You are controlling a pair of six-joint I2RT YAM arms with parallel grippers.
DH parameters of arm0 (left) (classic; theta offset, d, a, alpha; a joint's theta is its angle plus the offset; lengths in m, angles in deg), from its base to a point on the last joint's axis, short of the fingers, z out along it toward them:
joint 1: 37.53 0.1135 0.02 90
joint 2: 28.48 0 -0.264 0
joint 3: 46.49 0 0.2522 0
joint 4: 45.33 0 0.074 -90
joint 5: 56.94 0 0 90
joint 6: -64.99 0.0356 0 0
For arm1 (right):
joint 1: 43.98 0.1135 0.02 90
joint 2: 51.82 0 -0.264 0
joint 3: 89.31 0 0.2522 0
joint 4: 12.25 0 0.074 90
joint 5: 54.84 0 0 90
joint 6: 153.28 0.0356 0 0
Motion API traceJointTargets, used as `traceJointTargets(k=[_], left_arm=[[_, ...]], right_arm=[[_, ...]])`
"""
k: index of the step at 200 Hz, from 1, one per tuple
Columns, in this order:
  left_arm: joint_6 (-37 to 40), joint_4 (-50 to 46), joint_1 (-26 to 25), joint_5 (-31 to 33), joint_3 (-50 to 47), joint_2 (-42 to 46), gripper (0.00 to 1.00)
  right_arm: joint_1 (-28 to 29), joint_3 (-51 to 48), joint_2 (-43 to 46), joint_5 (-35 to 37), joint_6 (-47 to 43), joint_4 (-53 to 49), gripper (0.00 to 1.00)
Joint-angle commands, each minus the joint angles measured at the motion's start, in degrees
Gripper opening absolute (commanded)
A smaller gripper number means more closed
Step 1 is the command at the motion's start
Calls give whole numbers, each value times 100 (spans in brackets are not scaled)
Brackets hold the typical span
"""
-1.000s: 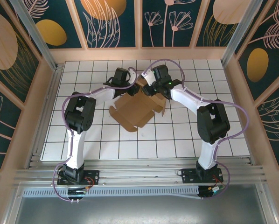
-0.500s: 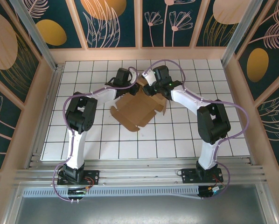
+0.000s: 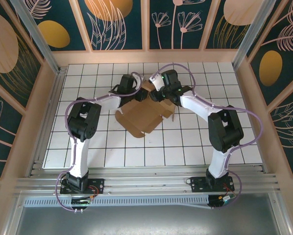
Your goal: Fold the paper box
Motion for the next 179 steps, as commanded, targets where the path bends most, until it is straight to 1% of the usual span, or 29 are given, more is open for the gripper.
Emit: traceJointTargets(k=[1, 13, 45, 59, 70, 78, 92, 110, 130, 149, 162, 179], left_arm=[[-335, 141, 67, -68, -628, 592, 54], [-482, 241, 67, -87, -953, 898, 57], [-933, 313, 64, -121, -1671, 1804, 58], [-1090, 318, 67, -45, -1856, 2206, 58], [-1135, 63, 67, 19, -1778, 2353, 58], [-1204, -123, 75, 105, -1660, 2583, 58], [-1420, -521, 134, 340, -1333, 2667, 57], [-1769, -910, 286, 425, -852, 2632, 55], [-1949, -1168, 425, 141, -339, 2426, 55], [-1850, -1581, 471, -133, 341, 1810, 55], [-1796, -1738, 475, -423, 788, 1429, 55], [-1806, -2011, 475, -870, 1449, 875, 56]], right_arm=[[48, -67, 217, -235, -42, -131, 47], [22, -57, 201, -243, -74, -107, 47], [-16, 30, 108, -277, -143, -130, 49], [-18, 87, 69, -346, -172, -175, 49], [-16, 119, 27, -398, -172, -173, 51], [-8, 171, -13, -440, -181, -214, 55], [2, 323, -59, -500, -110, -342, 63], [2, 395, 99, -618, 24, -338, 72], [-15, 201, 513, -657, 266, -35, 82], [-50, -17, 963, -603, 596, 235, 87], [-138, -118, 1282, -481, 1179, 262, 88], [-427, -574, 1836, -358, 2571, 386, 86]])
